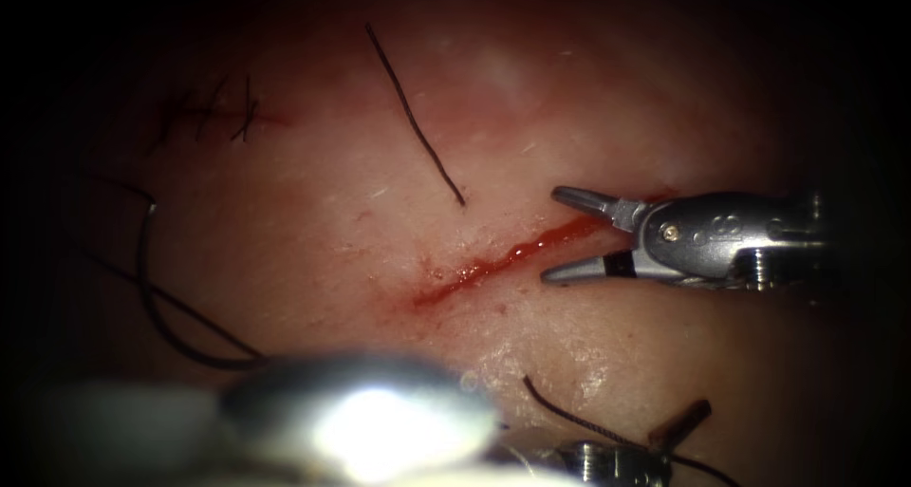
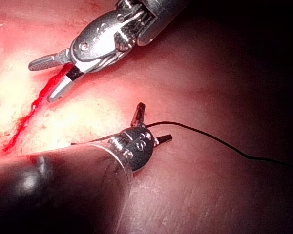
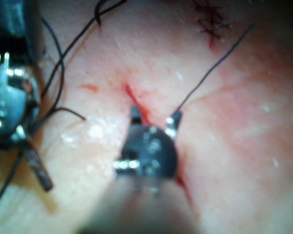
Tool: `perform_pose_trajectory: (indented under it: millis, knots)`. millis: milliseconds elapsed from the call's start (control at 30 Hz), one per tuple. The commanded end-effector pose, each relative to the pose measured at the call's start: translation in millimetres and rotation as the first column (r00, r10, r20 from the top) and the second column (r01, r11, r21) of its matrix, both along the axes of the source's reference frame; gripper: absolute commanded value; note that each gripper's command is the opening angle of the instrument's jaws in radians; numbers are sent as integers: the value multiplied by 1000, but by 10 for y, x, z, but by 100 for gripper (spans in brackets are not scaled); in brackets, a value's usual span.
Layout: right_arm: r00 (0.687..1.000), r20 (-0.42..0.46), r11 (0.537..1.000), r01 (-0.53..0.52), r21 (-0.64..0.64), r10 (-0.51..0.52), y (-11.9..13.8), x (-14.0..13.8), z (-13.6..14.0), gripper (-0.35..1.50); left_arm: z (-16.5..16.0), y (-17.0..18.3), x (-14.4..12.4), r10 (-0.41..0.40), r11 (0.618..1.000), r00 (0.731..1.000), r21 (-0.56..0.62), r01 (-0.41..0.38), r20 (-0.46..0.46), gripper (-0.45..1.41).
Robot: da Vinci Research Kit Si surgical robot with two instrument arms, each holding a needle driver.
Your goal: Wound Closure
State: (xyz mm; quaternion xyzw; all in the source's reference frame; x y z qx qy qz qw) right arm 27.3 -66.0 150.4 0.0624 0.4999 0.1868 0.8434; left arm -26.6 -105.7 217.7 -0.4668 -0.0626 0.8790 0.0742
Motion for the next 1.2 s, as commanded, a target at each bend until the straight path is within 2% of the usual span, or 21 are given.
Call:
perform_pose_trajectory:
  millis: [33,167,533,600,700,800,933,967,1000,1200]
  knots:
    - [1000,-2,1000,2,2,-2,-7,7,4,120,4,-11,-7,-1,1000,1000,5,1,0,79]
    - [1000,-3,1000,4,3,-4,-7,8,5,120,1,-13,-20,-8,1000,1000,4,8,-4,84]
    - [1000,-4,1000,6,3,-6,-8,9,6,120,1,-17,-34,3,1000,1000,-2,-3,2,79]
    - [1000,-4,1000,6,3,-6,-8,9,6,120,4,-18,-33,7,1000,1000,-2,-7,5,66]
    - [1000,-4,1000,6,3,-6,-9,9,6,120,9,-18,-30,1,1000,1000,10,-1,6,20]
    - [1000,-4,1000,6,3,-6,-9,10,5,120,17,-18,-25,2,1000,1000,25,-2,1,-45]
    - [1000,-4,1000,5,3,-5,-9,10,5,118,21,-16,-8,1,1000,1000,20,-1,-16,-45]
    - [1000,-4,1000,5,5,-5,-8,9,4,118,13,-13,6,8,1000,1000,25,-8,-9,-45]
    - [1000,-4,1000,5,5,-5,-8,9,4,118,13,-13,6,8,1000,1000,25,-8,-9,-45]
    - [1000,-4,1000,4,6,-4,-5,5,3,116,-18,-3,42,-20,999,996,27,18,83,-45]
